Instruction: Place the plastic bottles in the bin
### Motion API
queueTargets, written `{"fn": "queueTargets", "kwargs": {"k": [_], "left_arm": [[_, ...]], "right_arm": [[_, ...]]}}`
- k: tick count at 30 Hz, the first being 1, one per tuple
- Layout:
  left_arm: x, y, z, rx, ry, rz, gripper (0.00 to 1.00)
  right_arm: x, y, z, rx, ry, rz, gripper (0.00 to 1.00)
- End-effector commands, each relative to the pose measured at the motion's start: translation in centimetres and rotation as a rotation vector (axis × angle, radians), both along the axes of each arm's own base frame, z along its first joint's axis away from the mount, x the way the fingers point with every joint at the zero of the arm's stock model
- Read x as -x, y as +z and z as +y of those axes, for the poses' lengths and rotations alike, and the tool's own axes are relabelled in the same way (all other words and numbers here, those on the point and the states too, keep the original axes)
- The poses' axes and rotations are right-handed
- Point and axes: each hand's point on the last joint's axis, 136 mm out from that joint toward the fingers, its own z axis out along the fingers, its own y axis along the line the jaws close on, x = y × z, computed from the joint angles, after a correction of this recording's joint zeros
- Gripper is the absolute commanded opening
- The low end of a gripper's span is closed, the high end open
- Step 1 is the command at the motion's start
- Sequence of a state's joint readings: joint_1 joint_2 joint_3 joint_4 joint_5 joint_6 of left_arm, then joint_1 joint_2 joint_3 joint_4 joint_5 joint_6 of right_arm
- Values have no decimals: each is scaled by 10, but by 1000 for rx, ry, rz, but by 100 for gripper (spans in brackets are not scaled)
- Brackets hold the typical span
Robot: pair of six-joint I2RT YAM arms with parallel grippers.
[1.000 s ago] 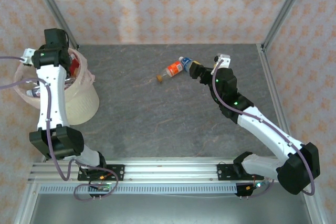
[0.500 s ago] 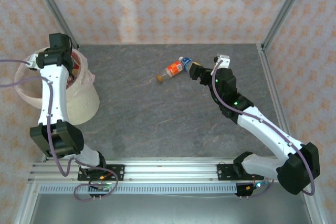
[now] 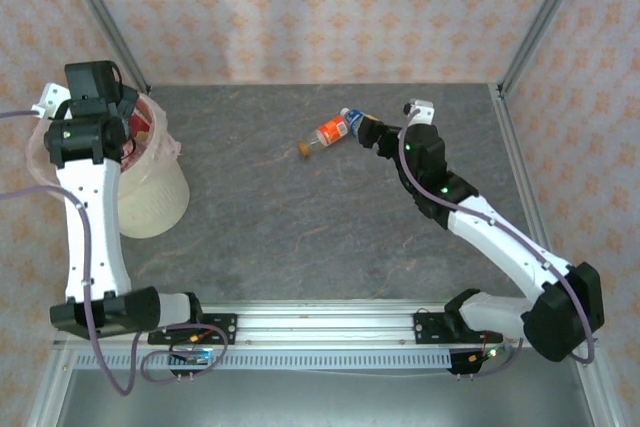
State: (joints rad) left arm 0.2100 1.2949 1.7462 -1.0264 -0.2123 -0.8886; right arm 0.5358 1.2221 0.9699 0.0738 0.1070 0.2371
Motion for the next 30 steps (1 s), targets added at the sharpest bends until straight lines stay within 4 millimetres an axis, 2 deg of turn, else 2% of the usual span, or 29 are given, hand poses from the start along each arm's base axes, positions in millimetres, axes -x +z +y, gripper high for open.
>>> {"fn": "queueTargets", "kwargs": {"k": [1,4,8,11,14,16,22,25,30], "left_arm": [[-22,22,-41,-61,-226,-63,100],[-40,27,-87,-70,-422,-94,100],[-62,21,-154,-40,-704,-131,100],[-68,11,-194,-40,-869,-128,100],[-70,-4,-222,-21,-980,-123,100],[-71,-15,-234,5,-1035,-123,100],[-63,-48,-252,72,-1105,-185,100],[-53,-59,-247,56,-1103,-149,100],[-43,-71,-235,20,-1067,-114,100]], "right_arm": [[-17,-15,-3,13,-43,86,99],[-33,-41,3,60,-11,189,99],[-57,-76,4,220,103,314,99],[-69,-104,-1,381,237,407,99],[-82,-129,-14,474,336,516,99],[-85,-149,-18,517,406,599,99],[-97,-183,-19,667,574,728,99],[-109,-198,-18,706,604,765,99],[-126,-211,-15,732,622,771,99]]}}
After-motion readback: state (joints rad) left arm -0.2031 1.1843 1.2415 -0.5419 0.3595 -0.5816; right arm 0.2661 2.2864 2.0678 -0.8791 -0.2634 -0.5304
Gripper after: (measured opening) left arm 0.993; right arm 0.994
